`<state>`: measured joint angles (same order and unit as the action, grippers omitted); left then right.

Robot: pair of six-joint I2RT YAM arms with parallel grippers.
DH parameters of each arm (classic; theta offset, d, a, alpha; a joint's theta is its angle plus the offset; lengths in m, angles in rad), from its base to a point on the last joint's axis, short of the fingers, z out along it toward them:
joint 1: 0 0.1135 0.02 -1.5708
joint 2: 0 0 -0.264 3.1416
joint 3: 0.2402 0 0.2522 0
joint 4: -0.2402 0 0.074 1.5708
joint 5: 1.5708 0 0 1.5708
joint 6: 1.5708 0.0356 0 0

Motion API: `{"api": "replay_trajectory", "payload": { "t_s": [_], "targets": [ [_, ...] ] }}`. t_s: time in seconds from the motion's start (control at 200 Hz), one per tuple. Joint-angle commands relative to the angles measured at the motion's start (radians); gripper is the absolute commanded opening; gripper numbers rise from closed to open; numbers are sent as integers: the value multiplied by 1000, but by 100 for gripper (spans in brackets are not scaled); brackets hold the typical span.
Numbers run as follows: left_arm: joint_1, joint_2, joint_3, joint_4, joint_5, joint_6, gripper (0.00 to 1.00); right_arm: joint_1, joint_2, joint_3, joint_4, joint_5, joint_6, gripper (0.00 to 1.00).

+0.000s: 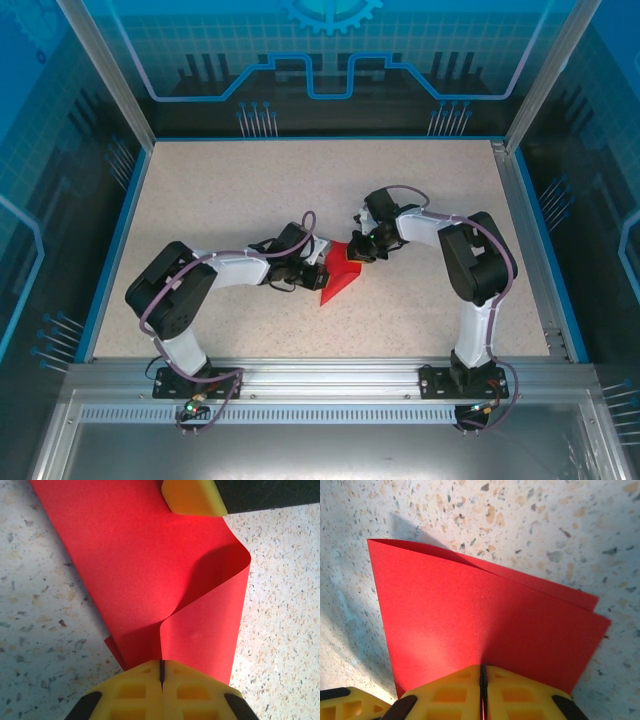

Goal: Fold a paper plane with a square sheet of paper (pick it up from the middle)
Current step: Third fold the triangle at the center of the table.

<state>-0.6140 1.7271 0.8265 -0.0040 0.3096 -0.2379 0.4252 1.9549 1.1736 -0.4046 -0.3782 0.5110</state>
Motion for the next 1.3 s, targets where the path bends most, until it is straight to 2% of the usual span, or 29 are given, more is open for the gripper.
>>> {"api": "replay_trajectory", "payload": {
  "t_s": [0.0,0.595,0.765,0.85,0.965,1.125,1.215,1.295],
  "targets": [
    [7,6,-7,10,-9,-13,0,12,34,-1,-63,32,-8,10],
    [7,49,2,10,-13,-9,0,14,26,6,-64,32,3,12],
    [8,58,0,4,9,12,0,-10,-65,29,-43,-31,22,17],
    [7,65,1,-1,10,15,0,-29,-140,27,-22,-59,33,23],
    [7,70,4,-5,10,19,0,-37,-236,-18,5,-47,53,24],
    [7,72,7,-1,18,20,0,9,-391,-248,208,-58,184,9],
    [8,78,5,3,25,19,0,91,-474,-422,393,-42,289,3],
    [7,80,5,3,26,21,0,171,-512,-510,465,30,365,0]
  ]
}}
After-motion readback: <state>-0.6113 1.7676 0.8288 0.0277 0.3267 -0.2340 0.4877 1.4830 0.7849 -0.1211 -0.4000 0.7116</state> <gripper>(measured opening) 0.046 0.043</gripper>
